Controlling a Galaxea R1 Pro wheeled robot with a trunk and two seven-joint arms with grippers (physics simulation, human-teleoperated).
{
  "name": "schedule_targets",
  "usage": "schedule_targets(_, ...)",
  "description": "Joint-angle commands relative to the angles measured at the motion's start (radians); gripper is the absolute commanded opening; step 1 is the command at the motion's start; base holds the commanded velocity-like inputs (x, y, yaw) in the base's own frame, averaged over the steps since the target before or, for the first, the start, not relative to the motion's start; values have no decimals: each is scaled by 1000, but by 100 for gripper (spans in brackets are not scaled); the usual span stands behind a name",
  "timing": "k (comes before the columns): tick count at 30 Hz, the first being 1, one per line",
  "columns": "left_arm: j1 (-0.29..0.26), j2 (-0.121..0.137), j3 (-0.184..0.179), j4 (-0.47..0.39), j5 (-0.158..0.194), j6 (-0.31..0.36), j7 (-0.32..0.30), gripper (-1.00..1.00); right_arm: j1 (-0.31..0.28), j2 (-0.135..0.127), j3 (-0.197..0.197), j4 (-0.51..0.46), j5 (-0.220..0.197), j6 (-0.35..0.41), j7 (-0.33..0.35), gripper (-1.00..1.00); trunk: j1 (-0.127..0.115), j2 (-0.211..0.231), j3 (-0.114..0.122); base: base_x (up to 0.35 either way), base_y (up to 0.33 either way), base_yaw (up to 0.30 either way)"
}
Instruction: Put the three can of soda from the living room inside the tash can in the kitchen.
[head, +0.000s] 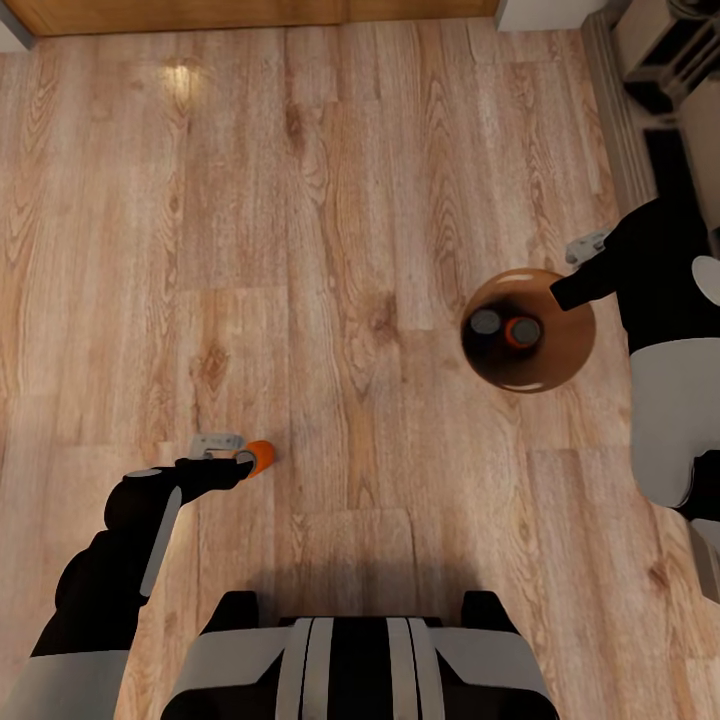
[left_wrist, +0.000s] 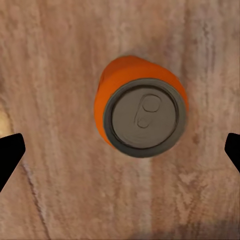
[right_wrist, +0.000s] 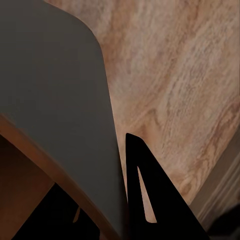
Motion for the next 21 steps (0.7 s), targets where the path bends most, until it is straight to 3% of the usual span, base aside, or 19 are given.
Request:
schedule_targets(1, 0, 0, 0, 0, 0, 0, 1, 100, 0, 0, -1, -3, -5, 4, 3, -100, 4, -7, -3, 0, 0, 0)
schedule_targets(12, 0, 0, -1, -1, 1, -4, 3, 100, 1, 0, -2, -13, -5, 4, 3, -100, 8, -14, -6, 3, 0, 0)
schedule_targets(21, 0, 0, -1, 0, 1, -6, 4, 100, 1, 0, -2, -18, -5, 4, 3, -100, 8, -14, -6, 133, 0, 0)
